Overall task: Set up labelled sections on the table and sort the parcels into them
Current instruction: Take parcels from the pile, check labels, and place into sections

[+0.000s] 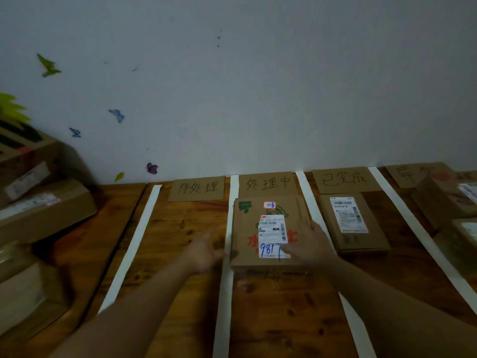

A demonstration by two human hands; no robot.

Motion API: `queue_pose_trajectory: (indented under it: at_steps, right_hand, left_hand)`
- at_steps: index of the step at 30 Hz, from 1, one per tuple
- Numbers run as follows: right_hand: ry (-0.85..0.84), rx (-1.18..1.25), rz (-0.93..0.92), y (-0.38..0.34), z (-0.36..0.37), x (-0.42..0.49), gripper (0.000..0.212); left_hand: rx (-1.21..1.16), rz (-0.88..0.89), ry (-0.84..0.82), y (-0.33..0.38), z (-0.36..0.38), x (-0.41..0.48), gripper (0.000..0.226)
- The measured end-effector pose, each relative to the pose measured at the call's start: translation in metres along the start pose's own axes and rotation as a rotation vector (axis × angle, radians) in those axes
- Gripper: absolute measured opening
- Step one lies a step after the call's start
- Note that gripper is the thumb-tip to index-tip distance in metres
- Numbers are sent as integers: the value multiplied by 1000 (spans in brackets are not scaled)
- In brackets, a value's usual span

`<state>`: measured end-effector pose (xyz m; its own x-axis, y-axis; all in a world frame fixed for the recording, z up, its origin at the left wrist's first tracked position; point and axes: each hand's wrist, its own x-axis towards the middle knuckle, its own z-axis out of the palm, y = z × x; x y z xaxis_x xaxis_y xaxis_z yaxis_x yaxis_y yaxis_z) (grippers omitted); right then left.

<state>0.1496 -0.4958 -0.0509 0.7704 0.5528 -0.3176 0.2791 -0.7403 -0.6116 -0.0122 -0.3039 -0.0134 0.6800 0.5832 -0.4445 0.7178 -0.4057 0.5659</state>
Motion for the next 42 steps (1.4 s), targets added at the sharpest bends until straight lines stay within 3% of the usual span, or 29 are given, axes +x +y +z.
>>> queue_pose_trajectory:
  at_steps: [2, 5, 8, 12, 19, 22, 26, 30, 33, 35, 38, 42]
  right_hand:
    - [-17, 33, -55, -31, -5, -8, 51]
    - [-15, -5, -146, -86, 5, -18, 71]
    - [-80, 4, -261, -149, 34, -35, 67]
    - [-179, 2, -363, -232, 89, -63, 84]
    - [-271, -56, -448, -350, 204, -125, 80]
    - [-315, -53, -441, -383, 246, -144, 81]
    - [-400, -83, -439, -417, 285, -153, 82]
    - [-466, -128, -442, -453, 320, -144, 81]
    - [-516, -140, -474, -483, 349, -130, 66]
    - [-586, -56, -466, -507, 370, -122, 58]
    - [-628, 20, -431, -540, 405, -124, 63]
    - [-711, 156, -332, -561, 444, -133, 56]
  left_hand:
    - [10, -11, 55, -18, -30, -9, 77]
    - [25, -28, 115, -54, -76, -33, 78]
    - [17, -44, 182, -95, -119, -64, 74]
    - [1, -89, 286, -171, -175, -115, 73]
    - [-151, -182, 363, -317, -266, -204, 66]
    - [-118, -182, 404, -371, -291, -226, 62]
    - [23, -297, 459, -420, -314, -226, 77]
    - [143, -415, 603, -452, -329, -209, 78]
    - [-28, -537, 732, -477, -339, -198, 76]
    - [-305, -604, 782, -505, -345, -188, 75]
    - [-731, -650, 704, -530, -350, -182, 68]
    - [-922, -612, 560, -523, -356, -183, 43]
